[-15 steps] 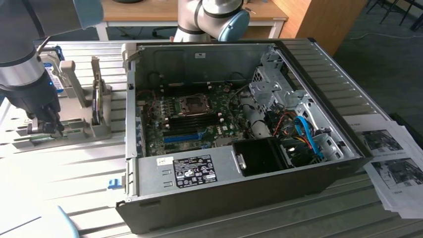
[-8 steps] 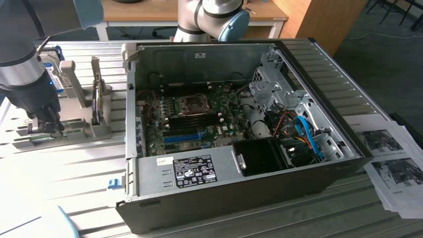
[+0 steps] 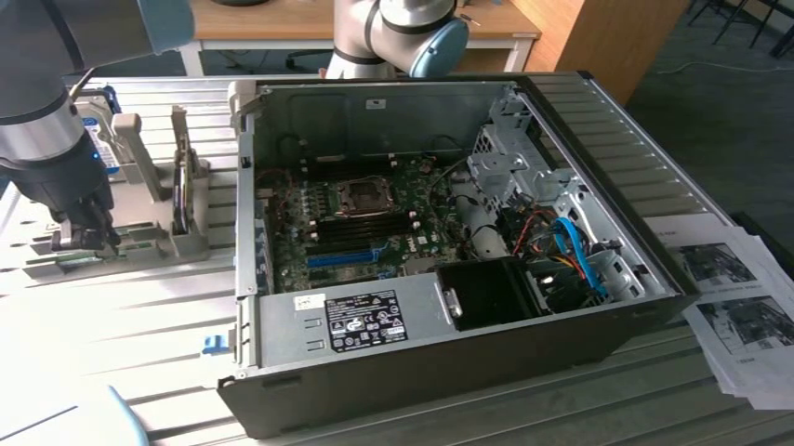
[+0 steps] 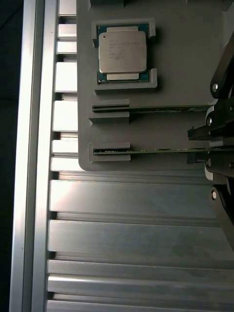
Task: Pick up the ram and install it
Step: 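Pick up the ram and move it above insertion slot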
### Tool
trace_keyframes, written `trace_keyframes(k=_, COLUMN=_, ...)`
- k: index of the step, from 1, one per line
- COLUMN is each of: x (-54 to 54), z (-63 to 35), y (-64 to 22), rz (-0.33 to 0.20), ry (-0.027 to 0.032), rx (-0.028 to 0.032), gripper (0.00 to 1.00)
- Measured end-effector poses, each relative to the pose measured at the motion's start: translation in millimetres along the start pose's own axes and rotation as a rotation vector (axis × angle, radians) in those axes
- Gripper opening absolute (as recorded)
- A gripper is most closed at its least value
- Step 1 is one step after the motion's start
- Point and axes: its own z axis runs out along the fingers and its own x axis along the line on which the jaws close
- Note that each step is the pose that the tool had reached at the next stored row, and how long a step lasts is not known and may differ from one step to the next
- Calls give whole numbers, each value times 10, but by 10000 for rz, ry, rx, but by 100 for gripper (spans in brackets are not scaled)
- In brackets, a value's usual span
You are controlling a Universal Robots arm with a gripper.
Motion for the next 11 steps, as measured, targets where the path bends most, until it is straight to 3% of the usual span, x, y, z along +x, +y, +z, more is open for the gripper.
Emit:
trace_keyframes(k=3, x=0, z=0, y=0, rz=0, ry=2, rx=0, gripper=22)
trace_keyframes(k=5, x=0, z=0, y=0, rz=0, ry=0, rx=-1, gripper=11)
trace_keyframes(k=11, x=0, z=0, y=0, rz=0, ry=0, rx=0, gripper=11)
